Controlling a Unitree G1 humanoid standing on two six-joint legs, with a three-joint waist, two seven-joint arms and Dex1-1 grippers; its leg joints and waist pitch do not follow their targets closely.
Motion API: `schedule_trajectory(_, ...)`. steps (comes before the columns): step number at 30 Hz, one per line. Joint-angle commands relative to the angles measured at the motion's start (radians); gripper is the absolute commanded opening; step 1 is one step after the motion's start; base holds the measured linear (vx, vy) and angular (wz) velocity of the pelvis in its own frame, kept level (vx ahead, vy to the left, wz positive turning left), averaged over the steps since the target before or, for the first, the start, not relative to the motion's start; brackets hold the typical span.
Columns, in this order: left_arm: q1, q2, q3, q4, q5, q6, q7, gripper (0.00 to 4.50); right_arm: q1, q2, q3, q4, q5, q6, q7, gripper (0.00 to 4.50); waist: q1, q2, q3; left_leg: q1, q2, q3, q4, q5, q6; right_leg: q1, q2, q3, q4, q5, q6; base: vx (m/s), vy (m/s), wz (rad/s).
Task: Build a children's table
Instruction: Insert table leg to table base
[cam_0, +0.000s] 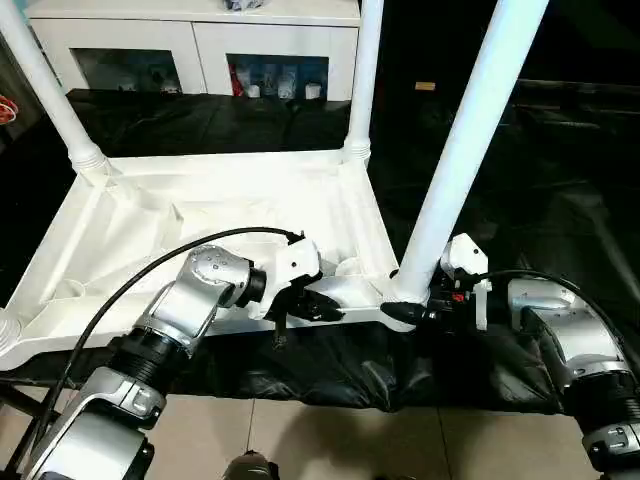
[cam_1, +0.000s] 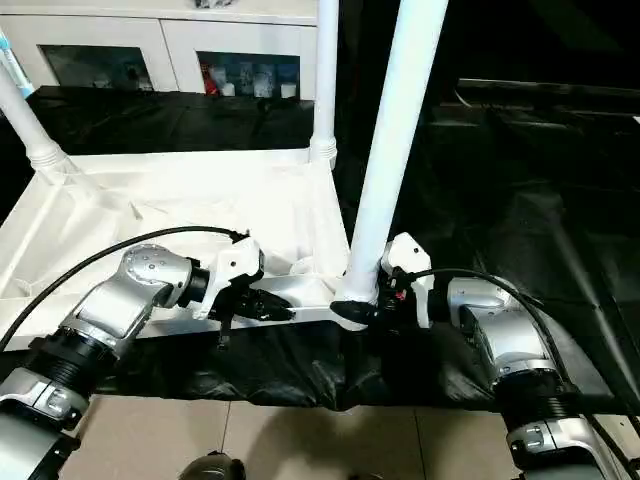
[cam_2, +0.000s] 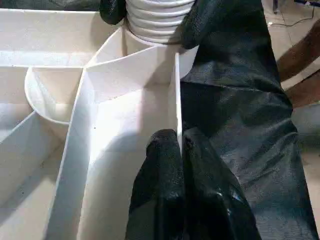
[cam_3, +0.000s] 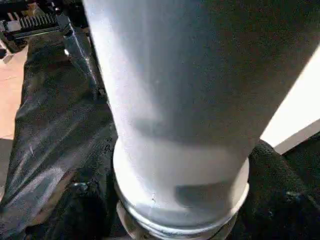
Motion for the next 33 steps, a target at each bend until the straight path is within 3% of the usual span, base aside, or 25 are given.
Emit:
schedule_trajectory(1,-0.029,-0.049,0.014,-0.012,-0.014,0.005,0.058,0.0,0.005,0.037,0.017,-0.001,0.006,0.027,-0.034,2.73,-0.004,-0.007,-0.087,0.016,0.035,-0.006,-0.062,-0.175,0.066,0.061,-0.064,0.051,-0.074,-0.232,-0.198,0.0,0.0,0.0)
schedule_trajectory(7,-0.089,-0.142,0.06,0.099,0.035,0.035,0.293,0.0,-0.059,0.162,-0.027,0.162,-0.08,0.032,-0.379,2.72,-0.021,-0.008,-0.085,0.014,0.029,-0.01,-0.067,-0.205,0.019,0.062,-0.065,0.047,-0.085,-0.325,-0.161,0.0,0.0,0.0)
schedule_trajectory(10,-0.115,-0.196,0.076,0.153,0.057,0.052,0.415,0.0,-0.102,0.239,-0.055,0.254,-0.09,0.035,-0.536,2.72,-0.03,-0.007,-0.087,0.013,0.027,-0.008,-0.064,-0.202,0.024,0.06,-0.065,0.05,-0.085,-0.304,-0.163,0.0,0.0,0.0)
schedule_trajectory(11,-0.12,-0.208,0.078,0.164,0.063,0.054,0.443,0.0,-0.111,0.255,-0.051,0.273,-0.099,0.02,-0.564,2.72,-0.034,-0.005,-0.086,0.018,0.026,-0.009,-0.065,-0.212,0.018,0.059,-0.065,0.047,-0.089,-0.314,-0.167,0.0,0.0,0.0)
schedule_trajectory(15,-0.141,-0.247,0.082,0.213,0.088,0.044,0.533,0.0,-0.139,0.317,-0.047,0.334,-0.122,-0.047,-0.612,2.72,-0.036,-0.005,-0.087,0.018,0.025,-0.008,-0.065,-0.231,0.026,0.06,-0.065,0.047,-0.094,-0.339,-0.152,0.0,0.0,0.0)
schedule_trajectory(16,-0.141,-0.248,0.082,0.214,0.088,0.044,0.534,0.0,-0.139,0.318,-0.047,0.335,-0.121,-0.047,-0.612,2.72,-0.036,-0.007,-0.087,0.017,0.025,-0.008,-0.065,-0.23,0.031,0.061,-0.065,0.047,-0.095,-0.337,-0.15,0.0,0.0,0.0)
schedule_trajectory(18,-0.137,-0.248,0.071,0.213,0.092,0.028,0.517,0.0,-0.151,0.327,-0.059,0.354,-0.11,-0.051,-0.6,3.42,-0.036,-0.004,-0.087,0.017,0.028,-0.009,-0.067,-0.237,0.036,0.061,-0.064,0.047,-0.093,-0.329,-0.153,0.0,0.0,0.0)
schedule_trajectory(21,-0.118,-0.236,0.056,0.181,0.08,0.013,0.452,0.0,-0.154,0.319,-0.076,0.34,-0.081,-0.035,-0.542,3.47,-0.038,-0.003,-0.086,0.02,0.028,-0.009,-0.069,-0.26,0.038,0.061,-0.065,0.047,-0.095,-0.337,-0.156,0.0,0.0,0.0)
schedule_trajectory(24,-0.108,-0.221,0.05,0.166,0.074,-0.01,0.411,0.0,-0.15,0.294,-0.064,0.325,-0.084,-0.045,-0.5,3.86,-0.038,-0.005,-0.088,0.016,0.028,-0.01,-0.068,-0.245,0.042,0.064,-0.066,0.048,-0.092,-0.317,-0.157,0.0,0.0,0.0)
schedule_trajectory(29,-0.084,-0.183,0.047,0.132,0.044,-0.032,0.311,0.0,-0.114,0.23,-0.033,0.266,-0.08,-0.086,-0.343,3.92,-0.037,-0.007,-0.092,0.01,0.03,-0.009,-0.064,-0.194,0.066,0.069,-0.066,0.049,-0.079,-0.227,-0.187,0.0,0.0,0.0)
schedule_trajectory(33,-0.058,-0.145,0.035,0.089,0.021,-0.059,0.213,0.0,-0.069,0.173,-0.013,0.183,-0.048,-0.064,-0.196,3.92,-0.033,-0.005,-0.091,0.011,0.033,-0.006,-0.061,-0.179,0.093,0.068,-0.063,0.049,-0.074,-0.181,-0.214,0.0,0.0,0.0)
